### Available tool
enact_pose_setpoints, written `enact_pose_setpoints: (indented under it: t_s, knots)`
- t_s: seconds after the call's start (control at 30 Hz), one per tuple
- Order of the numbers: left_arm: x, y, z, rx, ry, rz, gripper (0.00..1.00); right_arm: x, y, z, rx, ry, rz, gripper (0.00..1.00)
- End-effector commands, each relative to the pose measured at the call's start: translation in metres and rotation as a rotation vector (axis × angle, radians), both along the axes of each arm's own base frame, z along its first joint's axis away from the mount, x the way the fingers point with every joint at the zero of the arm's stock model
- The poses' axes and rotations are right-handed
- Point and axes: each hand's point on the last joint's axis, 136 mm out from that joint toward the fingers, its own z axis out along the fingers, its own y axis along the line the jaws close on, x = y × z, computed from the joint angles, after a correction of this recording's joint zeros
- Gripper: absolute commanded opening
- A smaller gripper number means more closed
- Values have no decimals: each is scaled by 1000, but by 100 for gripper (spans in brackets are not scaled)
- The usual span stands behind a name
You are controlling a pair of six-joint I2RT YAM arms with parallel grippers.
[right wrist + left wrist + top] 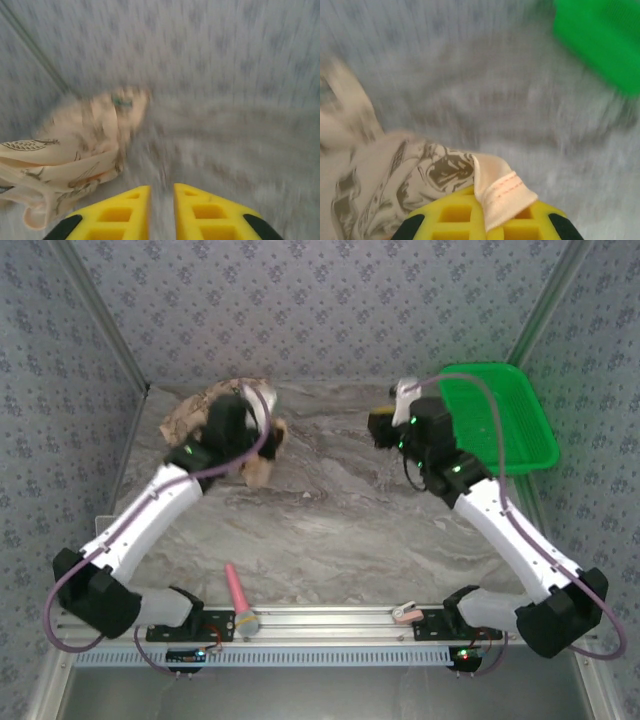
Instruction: Fold the inside-out t-shirt
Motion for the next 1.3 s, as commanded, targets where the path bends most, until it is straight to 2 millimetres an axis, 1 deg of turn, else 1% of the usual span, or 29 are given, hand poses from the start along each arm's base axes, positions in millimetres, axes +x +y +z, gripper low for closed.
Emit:
enact_pose_setpoints:
  t_s: [0.0,0.03,0.07,0.1,0.17,0.23,0.3,0.33,0.37,0.43,0.47,0.53,0.6,0.63,0.77,0.83,0.93,1.0,1.07,1.13,1.27]
  knots:
    - [-3,13,-18,-202,-9,184,0,-37,36,-83,-66,175,160,32]
    - [-6,19,-26,-198,25,226,0,-48,51,-105,-90,212,221,36]
    - [-7,23,-29,-188,53,257,0,-58,63,-124,-102,249,259,42]
    - [-7,25,-26,-181,63,269,0,-67,75,-137,-106,271,312,45]
    - [-6,25,-18,-155,68,262,0,-78,92,-160,-112,320,378,49]
    - [-5,25,-11,-137,77,262,0,-82,107,-174,-89,379,416,52]
    - [-2,22,-3,-133,87,248,0,-80,122,-185,-50,445,411,58]
    - [0,20,1,-136,92,240,0,-78,129,-190,-24,482,389,60]
    - [2,18,6,-138,96,233,0,-75,138,-194,16,503,365,64]
    - [7,13,17,-140,94,220,0,-68,155,-197,105,518,343,69]
    - [8,11,24,-141,90,208,0,-63,163,-194,151,506,331,70]
    - [12,6,32,-140,90,190,0,-54,178,-183,192,444,335,74]
    - [13,4,39,-128,92,175,0,-48,191,-170,237,404,329,75]
    - [14,3,42,-123,92,170,0,-45,195,-165,253,383,313,75]
    - [14,1,46,-118,90,156,0,-25,195,-165,312,384,235,73]
    - [13,2,45,-117,92,156,0,-17,199,-164,353,401,226,71]
    - [13,3,46,-118,96,159,0,-7,203,-172,408,428,167,66]
    - [12,2,47,-120,100,154,0,0,202,-182,421,446,112,60]
    - [12,3,49,-126,97,154,0,5,203,-193,432,481,83,57]
    - [11,3,50,-125,94,154,0,2,210,-201,463,533,84,55]
    - [13,6,50,-114,86,158,0,-17,222,-209,505,598,67,57]
